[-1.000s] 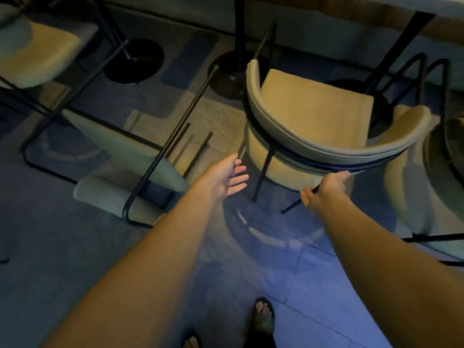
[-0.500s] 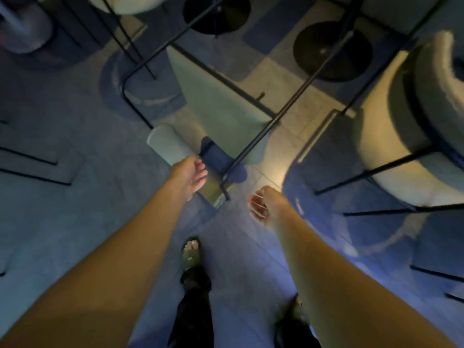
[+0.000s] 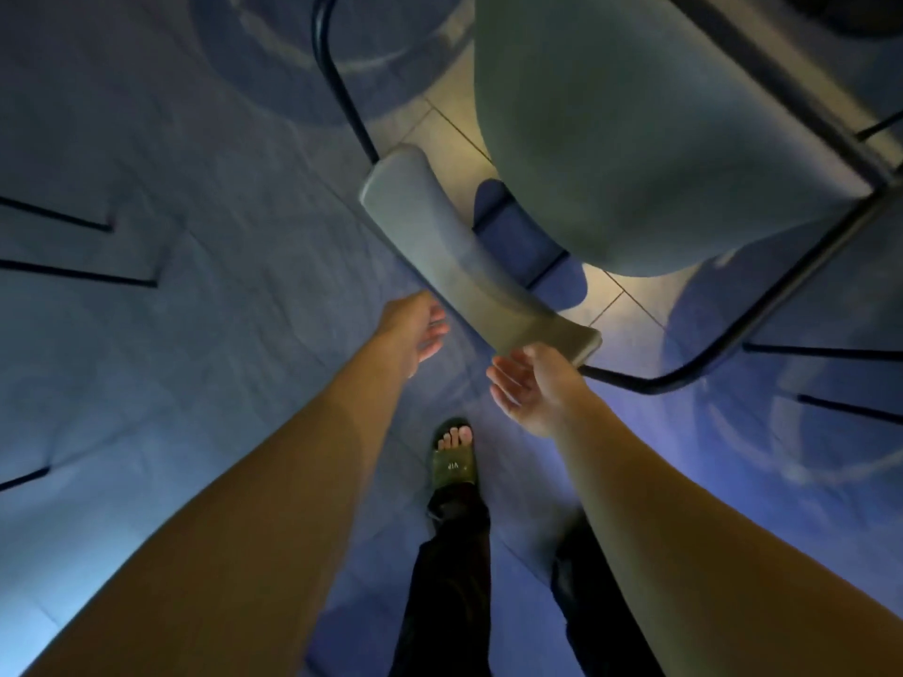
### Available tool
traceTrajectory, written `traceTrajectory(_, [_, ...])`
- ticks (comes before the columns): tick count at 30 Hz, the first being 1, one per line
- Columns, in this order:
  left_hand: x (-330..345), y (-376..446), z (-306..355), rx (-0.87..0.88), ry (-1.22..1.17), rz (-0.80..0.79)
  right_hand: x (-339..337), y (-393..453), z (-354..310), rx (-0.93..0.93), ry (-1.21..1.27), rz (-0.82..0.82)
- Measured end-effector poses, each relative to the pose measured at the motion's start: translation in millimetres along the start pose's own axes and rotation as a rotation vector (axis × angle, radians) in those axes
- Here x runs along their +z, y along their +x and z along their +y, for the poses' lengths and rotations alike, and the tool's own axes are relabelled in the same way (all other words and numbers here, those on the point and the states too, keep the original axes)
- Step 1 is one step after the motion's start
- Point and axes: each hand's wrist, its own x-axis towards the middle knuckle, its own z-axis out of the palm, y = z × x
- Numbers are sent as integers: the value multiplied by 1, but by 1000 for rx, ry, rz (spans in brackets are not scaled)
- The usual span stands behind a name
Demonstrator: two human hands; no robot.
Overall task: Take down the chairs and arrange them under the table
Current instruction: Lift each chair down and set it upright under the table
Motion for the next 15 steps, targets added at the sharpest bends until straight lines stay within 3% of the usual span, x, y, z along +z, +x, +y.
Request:
traceTrajectory(6, [8,88,1,-17,-17,4,14,104,3,87,144,55])
traceTrajectory(15, [22,238,-18,-48,-64,7,39,251,14,176,450,-33])
